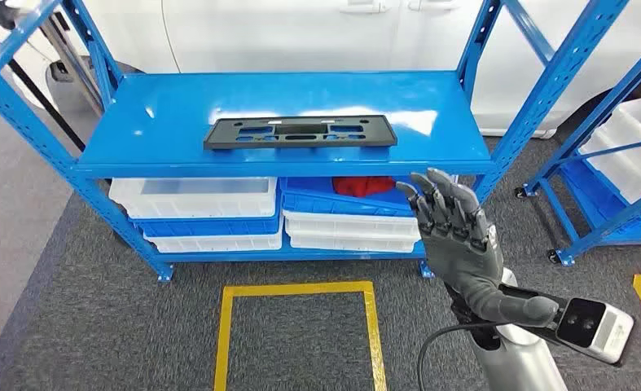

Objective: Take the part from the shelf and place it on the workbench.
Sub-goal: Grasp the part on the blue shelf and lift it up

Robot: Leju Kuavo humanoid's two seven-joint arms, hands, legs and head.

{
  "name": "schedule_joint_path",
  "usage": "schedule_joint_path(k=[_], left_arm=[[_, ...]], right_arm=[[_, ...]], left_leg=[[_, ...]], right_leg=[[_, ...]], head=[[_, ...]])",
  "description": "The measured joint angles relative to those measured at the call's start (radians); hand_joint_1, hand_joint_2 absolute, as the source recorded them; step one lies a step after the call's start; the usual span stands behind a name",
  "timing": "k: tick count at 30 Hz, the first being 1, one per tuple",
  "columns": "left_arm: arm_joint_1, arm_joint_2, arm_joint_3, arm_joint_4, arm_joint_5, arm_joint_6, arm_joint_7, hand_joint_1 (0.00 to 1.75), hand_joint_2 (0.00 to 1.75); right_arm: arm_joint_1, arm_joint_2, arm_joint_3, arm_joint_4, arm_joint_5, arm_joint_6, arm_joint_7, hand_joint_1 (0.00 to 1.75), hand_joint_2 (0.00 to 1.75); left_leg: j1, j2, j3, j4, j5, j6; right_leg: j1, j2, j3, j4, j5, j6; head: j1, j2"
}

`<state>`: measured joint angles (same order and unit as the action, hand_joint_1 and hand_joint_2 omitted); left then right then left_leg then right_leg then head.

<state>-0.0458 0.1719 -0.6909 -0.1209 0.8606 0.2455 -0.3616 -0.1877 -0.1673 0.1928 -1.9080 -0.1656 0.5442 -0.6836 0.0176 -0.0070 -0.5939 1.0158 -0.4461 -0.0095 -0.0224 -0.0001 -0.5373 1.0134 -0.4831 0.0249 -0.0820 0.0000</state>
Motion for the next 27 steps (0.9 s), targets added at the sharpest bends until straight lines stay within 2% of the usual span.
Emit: schedule_joint_path(k=[2, 4, 5, 7, 8, 9, 10, 12, 13, 14, 15, 17, 18, 19, 20, 22, 23, 24, 25, 26, 27], left_arm=[[0.001, 0.001, 0.0, 0.0, 0.0, -0.001, 0.0, 0.0, 0.0], [0.001, 0.002, 0.0, 0.0, 0.0, -0.001, 0.0, 0.0, 0.0], [0.001, 0.002, 0.0, 0.0, 0.0, -0.001, 0.0, 0.0, 0.0], [0.001, 0.002, 0.0, 0.0, 0.0, -0.002, 0.0, 0.0, 0.0], [0.001, 0.002, 0.0, 0.0, 0.0, -0.002, 0.0, 0.0, 0.0], [0.002, 0.002, 0.0, 0.0, 0.0, -0.003, 0.0, 0.0, 0.0], [0.003, 0.001, 0.0, 0.0, 0.0, -0.005, 0.0, 0.0, 0.0], [0.004, -0.001, -0.002, 0.0, 0.0, -0.009, 0.0, 0.0, 0.0], [0.004, -0.002, -0.002, 0.0, 0.0, -0.012, -0.001, 0.0, 0.0], [0.003, -0.003, -0.003, 0.0, 0.0, -0.014, -0.001, 0.0, 0.0], [0.003, -0.003, -0.004, 0.0, 0.0, -0.016, -0.001, 0.0, 0.0], [0.003, -0.002, -0.005, 0.0, 0.0, -0.017, -0.002, 0.0, 0.0], [0.002, -0.001, -0.006, 0.0, 0.0, -0.017, -0.002, 0.0, 0.0], [0.0, -0.001, -0.007, 0.0, 0.0, -0.017, -0.003, 0.0, 0.0], [-0.003, 0.0, -0.007, 0.0, -0.001, -0.017, -0.003, 0.0, 0.0], [-0.003, 0.0, -0.008, 0.001, -0.001, -0.017, -0.004, 0.0, 0.0], [-0.001, 0.0, -0.009, 0.001, -0.001, -0.017, -0.004, 0.0, 0.0], [0.002, 0.0, -0.01, 0.001, 0.0, -0.016, -0.004, 0.0, 0.0], [0.004, 0.0, -0.01, 0.001, 0.0, -0.016, -0.004, 0.0, 0.0], [0.006, 0.0, -0.011, 0.001, 0.0, -0.015, -0.004, 0.0, 0.0], [0.006, 0.0, -0.011, 0.001, 0.0, -0.015, -0.004, 0.0, 0.0]], right_arm=[[0.0, 0.0, 0.001, 0.005, 0.003, -0.001, -0.001, 0.0, 0.0], [-0.003, 0.0, 0.004, 0.016, 0.007, -0.002, -0.003, 0.0, 0.0], [-0.004, 0.0, 0.006, 0.021, 0.008, -0.003, -0.003, 0.0, 0.0], [-0.004, 0.0, 0.01, 0.032, 0.009, -0.004, -0.003, 0.0, 0.0], [-0.003, 0.0, 0.012, 0.037, 0.01, -0.006, -0.003, 0.0, 0.0], [-0.002, 0.0, 0.014, 0.04, 0.011, -0.009, -0.003, 0.0, 0.0], [-0.001, 0.0, 0.015, 0.043, 0.014, -0.013, -0.003, 0.0, 0.0], [0.006, 0.0, 0.017, 0.044, 0.022, -0.022, -0.003, 0.0, 0.0], [0.011, 0.001, 0.018, 0.044, 0.026, -0.026, -0.003, 0.0, 0.0], [0.016, 0.001, 0.018, 0.044, 0.029, -0.028, -0.003, 0.0, 0.0], [0.021, 0.001, 0.018, 0.044, 0.03, -0.029, -0.004, 0.0, 0.0], [0.029, 0.002, 0.017, 0.042, 0.028, -0.024, -0.004, 0.0, 0.0], [0.032, 0.004, 0.016, 0.042, 0.022, -0.019, -0.004, 0.0, 0.0], [0.033, 0.005, 0.016, 0.042, 0.014, -0.012, -0.004, 0.0, 0.0], [0.035, 0.007, 0.015, 0.044, 0.006, -0.005, -0.004, 0.0, 0.0], [0.036, 0.009, 0.015, 0.048, -0.008, 0.003, -0.004, 0.0, 0.0], [0.037, 0.011, 0.015, 0.051, -0.013, 0.006, -0.004, 0.0, 0.0], [0.038, 0.012, 0.015, 0.054, -0.016, 0.007, -0.003, 0.0, 0.0], [0.038, 0.013, 0.015, 0.058, -0.016, 0.007, -0.003, 0.0, 0.0], [0.038, 0.014, 0.015, 0.061, -0.013, 0.004, -0.003, 0.0, 0.0], [0.038, 0.014, 0.015, 0.065, -0.01, 0.001, -0.002, 0.0, 0.0]], left_leg=[[0.0, -0.001, 0.01, -0.003, -0.002, 0.009], [-0.001, -0.002, 0.029, -0.008, -0.008, 0.024], [-0.002, -0.002, 0.036, -0.009, -0.012, 0.031], [-0.008, -0.003, 0.046, -0.009, -0.022, 0.039], [-0.012, -0.003, 0.053, -0.009, -0.029, 0.042], [-0.016, -0.004, 0.061, -0.008, -0.036, 0.043], [-0.02, -0.005, 0.073, -0.009, -0.045, 0.043], [-0.024, -0.007, 0.097, -0.01, -0.064, 0.042], [-0.025, -0.008, 0.105, -0.011, -0.073, 0.04], [-0.025, -0.008, 0.108, -0.013, -0.08, 0.035], [-0.025, -0.008, 0.113, -0.012, -0.083, 0.03], [-0.025, -0.005, 0.124, -0.01, -0.086, 0.02], [-0.025, -0.003, 0.126, 0.005, -0.086, 0.016], [-0.024, -0.001, 0.114, 0.035, -0.092, 0.011], [-0.021, 0.0, 0.088, 0.085, -0.104, 0.006], [-0.014, 0.0, 0.01, 0.205, -0.15, -0.007], [-0.009, 0.0, -0.025, 0.243, -0.172, -0.014], [-0.004, 0.0, -0.047, 0.252, -0.181, -0.02], [0.001, 0.001, -0.055, 0.229, -0.167, -0.026], [0.006, 0.0, -0.052, 0.178, -0.126, -0.032], [0.01, 0.0, -0.046, 0.114, -0.063, -0.036]], right_leg=[[-0.002, 0.0, 0.002, 0.008, -0.001, 0.005], [-0.005, -0.001, -0.02, 0.061, -0.02, 0.01], [-0.005, -0.001, -0.052, 0.116, -0.042, 0.011], [-0.002, 0.0, -0.139, 0.241, -0.084, 0.009], [0.0, 0.0, -0.174, 0.279, -0.087, 0.007], [0.002, 0.0, -0.193, 0.282, -0.07, 0.003], [0.006, 0.0, -0.192, 0.248, -0.034, -0.004], [0.02, -0.001, -0.157, 0.123, 0.058, -0.025], [0.027, -0.002, -0.142, 0.066, 0.081, -0.034], [0.032, -0.003, -0.133, 0.033, 0.093, -0.039], [0.035, -0.003, -0.129, 0.018, 0.089, -0.042], [0.033, -0.001, -0.112, 0.003, 0.084, -0.048], [0.029, 0.001, -0.098, -0.005, 0.079, -0.051], [0.026, 0.002, -0.082, -0.012, 0.073, -0.054], [0.023, 0.004, -0.068, -0.016, 0.067, -0.055], [0.02, 0.011, -0.048, -0.018, 0.051, -0.056], [0.018, 0.018, -0.037, -0.018, 0.041, -0.053], [0.015, 0.024, -0.024, -0.018, 0.031, -0.051], [0.012, 0.03, -0.009, -0.018, 0.02, -0.048], [0.01, 0.034, 0.007, -0.018, 0.008, -0.044], [0.008, 0.036, 0.021, -0.018, -0.004, -0.039]], head=[[0.0, 0.0], [0.0, 0.0], [0.0, 0.0], [0.0, 0.0], [0.0, 0.0], [0.0, 0.0], [0.0, 0.0], [0.0, 0.0], [0.0, 0.0], [0.0, 0.0], [0.0, 0.0], [0.0, 0.0], [0.0, 0.0], [0.0, 0.0], [0.0, 0.0], [0.0, 0.0], [0.0, 0.0], [0.0, 0.0], [0.0, 0.0], [0.0, 0.0], [0.0, 0.0]])
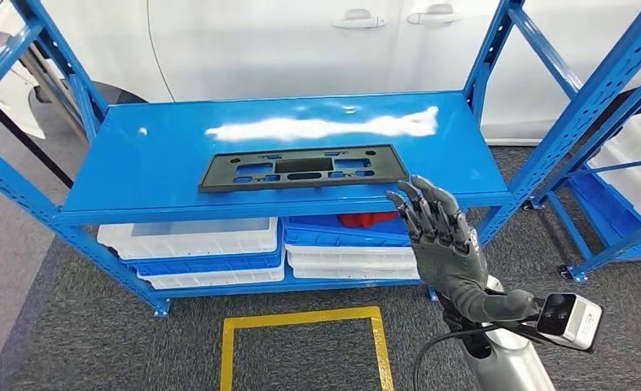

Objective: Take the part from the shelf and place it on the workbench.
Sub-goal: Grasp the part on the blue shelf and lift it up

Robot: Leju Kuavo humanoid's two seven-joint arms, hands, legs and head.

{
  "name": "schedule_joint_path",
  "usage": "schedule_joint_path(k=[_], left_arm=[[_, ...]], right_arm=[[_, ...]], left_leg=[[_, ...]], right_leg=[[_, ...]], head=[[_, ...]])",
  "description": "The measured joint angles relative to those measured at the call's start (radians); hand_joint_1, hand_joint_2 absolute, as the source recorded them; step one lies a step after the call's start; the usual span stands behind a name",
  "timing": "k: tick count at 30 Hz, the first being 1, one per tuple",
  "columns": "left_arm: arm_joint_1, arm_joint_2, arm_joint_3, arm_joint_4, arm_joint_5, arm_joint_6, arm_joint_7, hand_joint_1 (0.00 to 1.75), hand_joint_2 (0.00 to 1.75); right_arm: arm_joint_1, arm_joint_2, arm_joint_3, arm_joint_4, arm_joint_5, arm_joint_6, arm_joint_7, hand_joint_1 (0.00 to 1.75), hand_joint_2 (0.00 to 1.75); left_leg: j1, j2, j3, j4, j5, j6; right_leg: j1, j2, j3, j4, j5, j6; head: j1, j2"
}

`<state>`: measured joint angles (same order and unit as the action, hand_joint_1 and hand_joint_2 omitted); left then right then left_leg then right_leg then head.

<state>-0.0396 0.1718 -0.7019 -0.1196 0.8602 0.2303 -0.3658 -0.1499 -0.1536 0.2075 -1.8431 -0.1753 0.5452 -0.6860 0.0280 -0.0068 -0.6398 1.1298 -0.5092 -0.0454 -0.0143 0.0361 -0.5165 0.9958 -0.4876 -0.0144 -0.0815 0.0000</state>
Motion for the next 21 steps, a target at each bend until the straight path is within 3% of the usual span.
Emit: schedule_joint_path(k=[2, 3, 6, 8, 10, 12, 13, 14, 16, 17, 18, 21], left_arm=[[-0.001, 0.0, 0.0, 0.001, 0.0, 0.0, 0.001, 0.0, 0.0], [-0.001, 0.0, -0.001, 0.002, 0.0, 0.0, 0.001, 0.0, 0.0], [-0.004, 0.002, -0.001, 0.002, 0.0, 0.0, 0.003, 0.0, 0.0], [-0.006, 0.003, -0.002, 0.003, 0.0, 0.0, 0.004, 0.0, 0.0], [-0.005, 0.004, -0.003, 0.003, 0.0, 0.0, 0.005, 0.0, 0.0], [-0.005, 0.004, -0.004, 0.003, 0.0, 0.0, 0.006, 0.0, 0.0], [-0.004, 0.004, -0.005, 0.003, 0.0, 0.0, 0.007, 0.0, 0.0], [-0.004, 0.004, -0.007, 0.003, 0.0, 0.0, 0.008, 0.0, 0.0], [-0.004, 0.002, -0.011, 0.003, 0.0, 0.0, 0.008, 0.0, 0.0], [-0.006, 0.002, -0.012, 0.003, 0.0, 0.0, 0.008, 0.0, 0.0], [-0.007, 0.001, -0.012, 0.003, 0.0, 0.0, 0.009, 0.0, 0.0], [-0.007, 0.003, -0.014, 0.003, 0.0, 0.0, 0.009, 0.0, 0.0]], right_arm=[[-0.001, 0.0, 0.0, 0.007, 0.008, -0.004, 0.0, 0.0, 0.0], [-0.002, 0.0, 0.001, 0.01, 0.01, -0.004, 0.0, 0.0, 0.0], [-0.008, 0.0, 0.001, 0.014, 0.014, -0.005, 0.0, 0.0, 0.0], [-0.017, 0.001, 0.001, 0.015, 0.015, -0.008, 0.002, 0.0, 0.0], [-0.023, 0.001, 0.002, 0.017, 0.014, -0.013, 0.003, 0.0, 0.0], [-0.022, 0.001, 0.002, 0.019, 0.014, -0.017, 0.004, 0.0, 0.0], [-0.022, 0.001, 0.002, 0.019, 0.014, -0.018, 0.004, 0.0, 0.0], [-0.022, 0.001, 0.002, 0.019, 0.014, -0.018, 0.005, 0.0, 0.0], [-0.023, 0.001, 0.002, 0.019, 0.014, -0.018, 0.005, 0.0, 0.0], [-0.023, 0.001, 0.002, 0.02, 0.014, -0.018, 0.005, 0.0, 0.0], [-0.024, 0.001, 0.002, 0.021, 0.014, -0.017, 0.005, 0.0, 0.0], [-0.025, 0.001, 0.003, 0.021, 0.014, -0.017, 0.006, 0.0, 0.0]], left_leg=[[0.001, 0.0, 0.006, -0.089, 0.085, 0.007], [-0.002, 0.0, 0.006, -0.105, 0.101, 0.017], [-0.006, -0.002, 0.024, -0.108, 0.09, 0.048], [-0.007, -0.003, 0.043, -0.113, 0.08, 0.063], [-0.012, -0.003, 0.058, -0.114, 0.064, 0.071], [-0.017, -0.002, 0.079, -0.114, 0.046, 0.075], [-0.019, -0.002, 0.093, -0.114, 0.036, 0.076], [-0.022, -0.003, 0.109, -0.115, 0.025, 0.076], [-0.026, -0.003, 0.137, -0.116, 0.002, 0.073], [-0.028, -0.004, 0.147, -0.117, -0.008, 0.069], [-0.03, -0.004, 0.154, -0.121, -0.016, 0.065], [-0.032, -0.001, 0.168, -0.103, -0.011, 0.049]], right_leg=[[-0.001, 0.007, 0.017, 0.004, -0.022, 0.014], [0.0, 0.009, 0.022, 0.007, -0.028, 0.022], [-0.004, 0.005, 0.022, 0.034, -0.03, 0.042], [-0.007, -0.013, -0.025, 0.119, -0.039, 0.047], [-0.006, -0.025, -0.112, 0.243, -0.081, 0.048], [-0.006, -0.026, -0.181, 0.303, -0.117, 0.047], [-0.004, -0.027, -0.193, 0.288, -0.108, 0.043], [0.0, -0.028, -0.189, 0.241, -0.075, 0.036], [0.013, -0.033, -0.161, 0.114, 0.029, 0.016], [0.018, -0.034, -0.149, 0.069, 0.061, 0.008], [0.022, -0.035, -0.141, 0.045, 0.079, 0.003], [0.019, -0.031, -0.113, 0.021, 0.079, -0.006]], head=[[0.0, 0.0], [0.0, 0.0], [0.0, 0.0], [0.0, 0.0], [0.0, 0.0], [0.0, 0.0], [0.0, 0.0], [0.0, 0.0], [0.0, 0.0], [0.0, 0.0], [0.0, 0.0], [0.0, 0.0]])
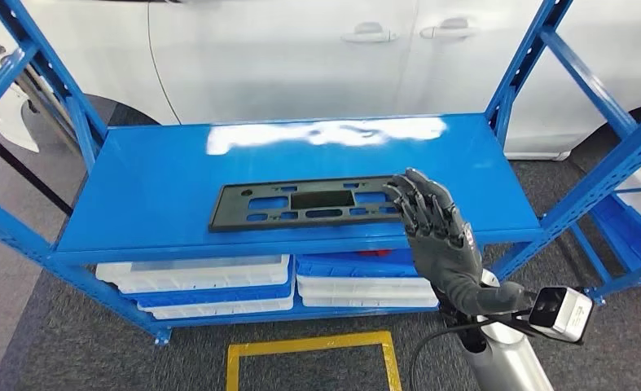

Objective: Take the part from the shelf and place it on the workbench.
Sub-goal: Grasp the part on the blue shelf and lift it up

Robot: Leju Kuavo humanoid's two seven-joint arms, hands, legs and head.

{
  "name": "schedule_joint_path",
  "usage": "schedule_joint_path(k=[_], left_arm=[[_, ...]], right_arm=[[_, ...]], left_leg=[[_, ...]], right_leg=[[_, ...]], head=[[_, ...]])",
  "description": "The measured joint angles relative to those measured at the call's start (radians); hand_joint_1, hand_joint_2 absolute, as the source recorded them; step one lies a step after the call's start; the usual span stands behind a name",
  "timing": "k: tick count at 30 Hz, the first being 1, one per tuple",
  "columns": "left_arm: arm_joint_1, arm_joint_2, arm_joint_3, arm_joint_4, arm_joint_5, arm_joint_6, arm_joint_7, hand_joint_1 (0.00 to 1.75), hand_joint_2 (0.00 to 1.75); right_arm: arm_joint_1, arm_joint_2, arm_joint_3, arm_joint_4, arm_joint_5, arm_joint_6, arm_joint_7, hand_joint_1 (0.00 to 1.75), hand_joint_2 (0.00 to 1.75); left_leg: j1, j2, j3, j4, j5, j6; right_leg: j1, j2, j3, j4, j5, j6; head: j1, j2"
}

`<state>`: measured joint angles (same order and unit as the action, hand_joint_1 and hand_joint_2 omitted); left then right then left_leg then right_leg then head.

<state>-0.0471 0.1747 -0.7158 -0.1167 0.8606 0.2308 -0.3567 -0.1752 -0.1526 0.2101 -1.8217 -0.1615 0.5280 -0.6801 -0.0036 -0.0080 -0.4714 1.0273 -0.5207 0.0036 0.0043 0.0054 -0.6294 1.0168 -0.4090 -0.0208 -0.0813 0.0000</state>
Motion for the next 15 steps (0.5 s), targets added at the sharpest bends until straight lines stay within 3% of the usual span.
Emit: schedule_joint_path(k=[2, 5, 6, 7, 8, 9, 11, 12, 13, 15], left_arm=[[-0.003, 0.001, -0.001, 0.0, 0.0, 0.0, 0.0, 0.0, 0.0], [-0.003, 0.001, -0.002, 0.0, -0.001, 0.0, 0.0, 0.0, 0.0], [-0.001, 0.001, -0.003, 0.0, -0.001, 0.001, 0.001, 0.0, 0.0], [0.002, 0.001, -0.004, 0.0, -0.001, 0.002, 0.002, 0.0, 0.0], [0.003, 0.001, -0.006, 0.0, -0.001, 0.003, 0.005, 0.0, 0.0], [0.004, 0.001, -0.008, 0.0, -0.001, 0.005, 0.01, 0.0, 0.0], [0.004, -0.001, -0.018, 0.0, -0.001, 0.009, 0.02, 0.0, 0.0], [0.004, -0.003, -0.024, 0.001, -0.001, 0.011, 0.024, 0.0, 0.0], [0.005, -0.005, -0.029, 0.001, -0.001, 0.012, 0.026, 0.0, 0.0], [0.004, -0.008, -0.035, 0.001, -0.001, 0.013, 0.027, 0.0, 0.0]], right_arm=[[0.001, 0.0, 0.0, 0.0, 0.0, 0.0, 0.001, 0.0, 0.0], [0.01, 0.0, 0.0, 0.003, 0.004, -0.006, 0.002, 0.0, 0.0], [0.017, 0.0, 0.001, 0.004, 0.008, -0.012, 0.003, 0.0, 0.0], [0.022, 0.001, 0.002, 0.006, 0.015, -0.019, 0.007, 0.0, 0.0], [0.026, 0.001, 0.004, 0.009, 0.021, -0.028, 0.013, 0.0, 0.0], [0.028, 0.001, 0.006, 0.014, 0.03, -0.038, 0.023, 0.0, 0.0], [0.029, 0.002, 0.014, 0.029, 0.049, -0.06, 0.045, 0.0, 0.0], [0.03, 0.002, 0.018, 0.039, 0.06, -0.07, 0.053, 0.0, 0.0], [0.031, 0.002, 0.021, 0.047, 0.067, -0.077, 0.058, 0.0, 0.0], [0.032, 0.002, 0.024, 0.057, 0.075, -0.084, 0.062, 0.0, 0.0]], left_leg=[[0.003, 0.001, -0.026, 0.065, -0.011, -0.008], [0.01, 0.002, -0.133, 0.222, -0.084, -0.021], [0.013, 0.002, -0.16, 0.245, -0.098, -0.025], [0.016, 0.002, -0.173, 0.238, -0.093, -0.028], [0.018, 0.002, -0.172, 0.2, -0.065, -0.031], [0.021, 0.002, -0.159, 0.137, -0.014, -0.033], [0.021, 0.002, -0.137, 0.035, 0.058, -0.03], [0.02, 0.003, -0.131, 0.01, 0.077, -0.023], [0.019, 0.003, -0.13, 0.006, 0.078, -0.015], [0.017, 0.001, -0.128, 0.004, 0.09, -0.006]], right_leg=[[-0.004, 0.0, 0.024, -0.011, -0.007, -0.007], [-0.005, -0.001, 0.047, -0.012, -0.028, -0.012], [-0.006, 0.0, 0.055, -0.012, -0.036, -0.011], [-0.007, 0.003, 0.066, -0.011, -0.043, -0.008], [-0.009, 0.005, 0.077, -0.01, -0.051, -0.005], [-0.011, 0.006, 0.088, -0.008, -0.06, -0.001], [-0.012, 0.009, 0.104, -0.002, -0.077, 0.009], [-0.011, 0.01, 0.107, 0.0, -0.084, 0.016], [-0.01, 0.011, 0.108, 0.002, -0.09, 0.021], [-0.008, 0.011, 0.108, 0.002, -0.096, 0.017]], head=[[0.0, 0.0], [0.0, 0.0], [0.0, 0.0], [0.0, 0.0], [0.0, 0.0], [0.0, 0.0], [0.0, 0.0], [0.0, 0.0], [0.0, 0.0], [0.0, 0.0]])
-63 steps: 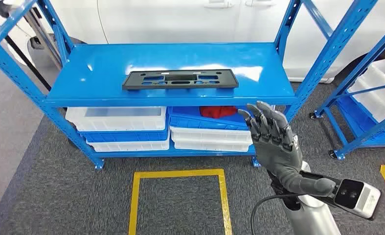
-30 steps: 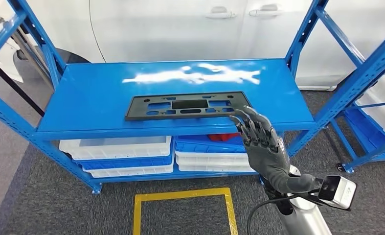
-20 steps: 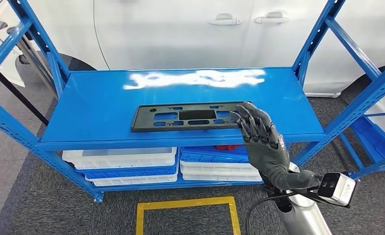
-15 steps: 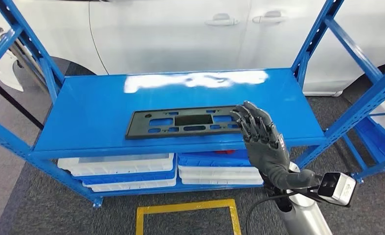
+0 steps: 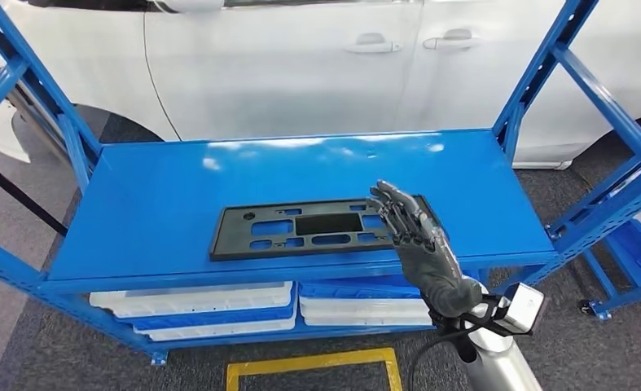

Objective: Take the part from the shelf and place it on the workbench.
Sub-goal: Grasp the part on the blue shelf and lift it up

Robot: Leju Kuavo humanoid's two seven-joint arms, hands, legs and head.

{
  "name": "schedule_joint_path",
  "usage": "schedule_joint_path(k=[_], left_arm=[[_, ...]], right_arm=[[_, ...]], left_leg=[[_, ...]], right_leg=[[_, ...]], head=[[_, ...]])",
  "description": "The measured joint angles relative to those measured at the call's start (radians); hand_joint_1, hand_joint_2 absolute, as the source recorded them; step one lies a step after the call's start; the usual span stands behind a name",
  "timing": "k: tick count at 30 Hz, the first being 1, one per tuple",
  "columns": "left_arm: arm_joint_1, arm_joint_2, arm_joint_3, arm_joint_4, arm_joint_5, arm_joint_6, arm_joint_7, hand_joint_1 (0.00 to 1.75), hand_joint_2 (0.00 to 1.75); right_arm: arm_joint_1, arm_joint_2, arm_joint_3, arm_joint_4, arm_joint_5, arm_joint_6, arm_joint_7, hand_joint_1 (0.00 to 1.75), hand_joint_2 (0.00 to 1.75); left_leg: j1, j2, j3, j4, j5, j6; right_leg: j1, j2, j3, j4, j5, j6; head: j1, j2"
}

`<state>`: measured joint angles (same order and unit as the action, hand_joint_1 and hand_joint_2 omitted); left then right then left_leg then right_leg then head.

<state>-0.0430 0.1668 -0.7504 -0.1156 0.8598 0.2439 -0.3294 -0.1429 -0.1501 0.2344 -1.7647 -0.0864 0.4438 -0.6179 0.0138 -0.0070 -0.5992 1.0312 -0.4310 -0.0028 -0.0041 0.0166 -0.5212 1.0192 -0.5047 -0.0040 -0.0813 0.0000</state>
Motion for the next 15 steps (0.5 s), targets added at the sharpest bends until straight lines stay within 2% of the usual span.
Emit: schedule_joint_path(k=[2, 5, 9, 12, 15], left_arm=[[-0.002, -0.002, -0.006, 0.0, 0.0, 0.0, 0.0, 0.0, 0.0], [-0.003, -0.004, -0.014, 0.0, 0.0, 0.0, 0.001, 0.0, 0.0], [-0.004, -0.006, -0.019, 0.0, 0.0, 0.0, 0.001, 0.0, 0.0], [-0.004, -0.007, -0.02, 0.0, 0.0, 0.0, 0.002, 0.0, 0.0], [-0.004, -0.008, -0.027, 0.0, 0.0, -0.006, 0.008, 0.0, 0.0]], right_arm=[[0.0, 0.0, 0.001, 0.006, 0.002, -0.003, 0.001, 0.0, 0.0], [-0.001, 0.001, 0.004, 0.014, 0.002, -0.005, 0.001, 0.0, 0.0], [-0.001, 0.001, 0.007, 0.023, 0.002, -0.005, 0.001, 0.0, 0.0], [0.0, 0.001, 0.008, 0.028, 0.004, -0.005, 0.001, 0.0, 0.0], [0.014, 0.0, 0.016, 0.033, 0.043, -0.021, 0.004, 0.0, 1.31]], left_leg=[[-0.001, -0.003, -0.001, -0.001, 0.001, 0.002], [-0.003, -0.004, -0.001, -0.001, -0.004, 0.01], [-0.003, -0.004, 0.001, -0.001, -0.009, 0.017], [-0.004, -0.004, 0.002, -0.001, -0.01, 0.018], [-0.004, -0.004, 0.002, -0.001, -0.01, 0.018]], right_leg=[[0.0, -0.002, 0.003, -0.004, 0.0, -0.01], [0.0, -0.004, 0.008, -0.014, -0.002, -0.008], [0.0, -0.004, 0.014, -0.022, -0.003, 0.0], [-0.001, -0.004, 0.015, -0.026, -0.003, 0.014], [-0.002, -0.004, 0.015, -0.027, -0.003, 0.019]], head=[[0.0, 0.0], [0.0, 0.0], [0.0, 0.0], [0.0, 0.0], [0.0, 0.0]])
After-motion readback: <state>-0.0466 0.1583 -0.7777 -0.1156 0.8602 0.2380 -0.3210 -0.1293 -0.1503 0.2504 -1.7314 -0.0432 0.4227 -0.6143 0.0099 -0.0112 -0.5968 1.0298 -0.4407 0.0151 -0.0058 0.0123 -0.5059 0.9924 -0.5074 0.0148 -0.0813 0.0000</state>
